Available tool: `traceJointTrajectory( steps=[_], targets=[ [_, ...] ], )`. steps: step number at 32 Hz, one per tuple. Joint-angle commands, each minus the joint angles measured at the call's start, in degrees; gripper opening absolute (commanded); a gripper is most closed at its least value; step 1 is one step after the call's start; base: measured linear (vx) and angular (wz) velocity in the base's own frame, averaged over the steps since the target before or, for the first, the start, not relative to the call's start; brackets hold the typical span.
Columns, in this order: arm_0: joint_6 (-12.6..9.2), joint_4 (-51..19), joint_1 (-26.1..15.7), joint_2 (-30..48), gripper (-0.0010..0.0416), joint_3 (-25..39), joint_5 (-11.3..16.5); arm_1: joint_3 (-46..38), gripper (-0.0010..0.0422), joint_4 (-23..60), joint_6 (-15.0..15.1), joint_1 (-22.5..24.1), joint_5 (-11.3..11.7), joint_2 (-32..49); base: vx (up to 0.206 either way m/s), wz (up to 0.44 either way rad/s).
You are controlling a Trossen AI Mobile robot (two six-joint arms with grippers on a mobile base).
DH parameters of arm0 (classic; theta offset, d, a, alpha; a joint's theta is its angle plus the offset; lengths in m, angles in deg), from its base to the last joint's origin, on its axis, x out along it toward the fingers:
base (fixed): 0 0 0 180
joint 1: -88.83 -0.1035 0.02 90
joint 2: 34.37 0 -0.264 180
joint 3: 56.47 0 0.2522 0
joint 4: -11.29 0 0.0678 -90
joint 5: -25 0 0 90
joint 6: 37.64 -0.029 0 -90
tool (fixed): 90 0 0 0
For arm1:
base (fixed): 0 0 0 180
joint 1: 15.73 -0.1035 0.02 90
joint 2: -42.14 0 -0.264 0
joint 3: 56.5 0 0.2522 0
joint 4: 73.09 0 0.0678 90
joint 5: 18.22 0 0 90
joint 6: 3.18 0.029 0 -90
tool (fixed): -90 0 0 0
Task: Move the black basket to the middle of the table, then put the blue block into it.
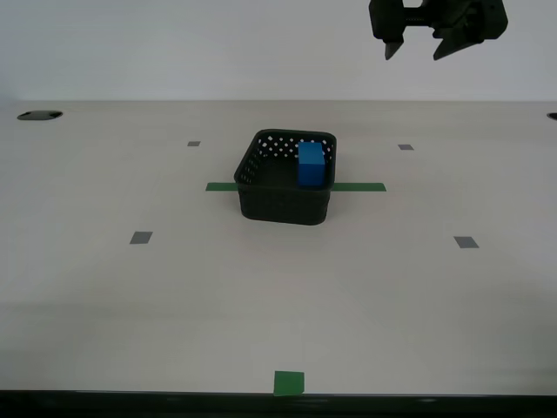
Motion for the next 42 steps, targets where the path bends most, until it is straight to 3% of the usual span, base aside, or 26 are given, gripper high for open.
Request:
traceJointTrajectory(
  steps=[1,42],
  targets=[
    [0.0,0.2,0.0,0.0,0.0389,0.0,0.0,0.0,0.008,0.0,0.1,0.0,0.0,-0.1,0.0,0.0],
    [0.0,0.3,0.0,0.0,0.0389,0.0,0.0,0.0,0.008,0.0,0.1,0.0,0.0,-0.1,0.0,0.0]
  ],
)
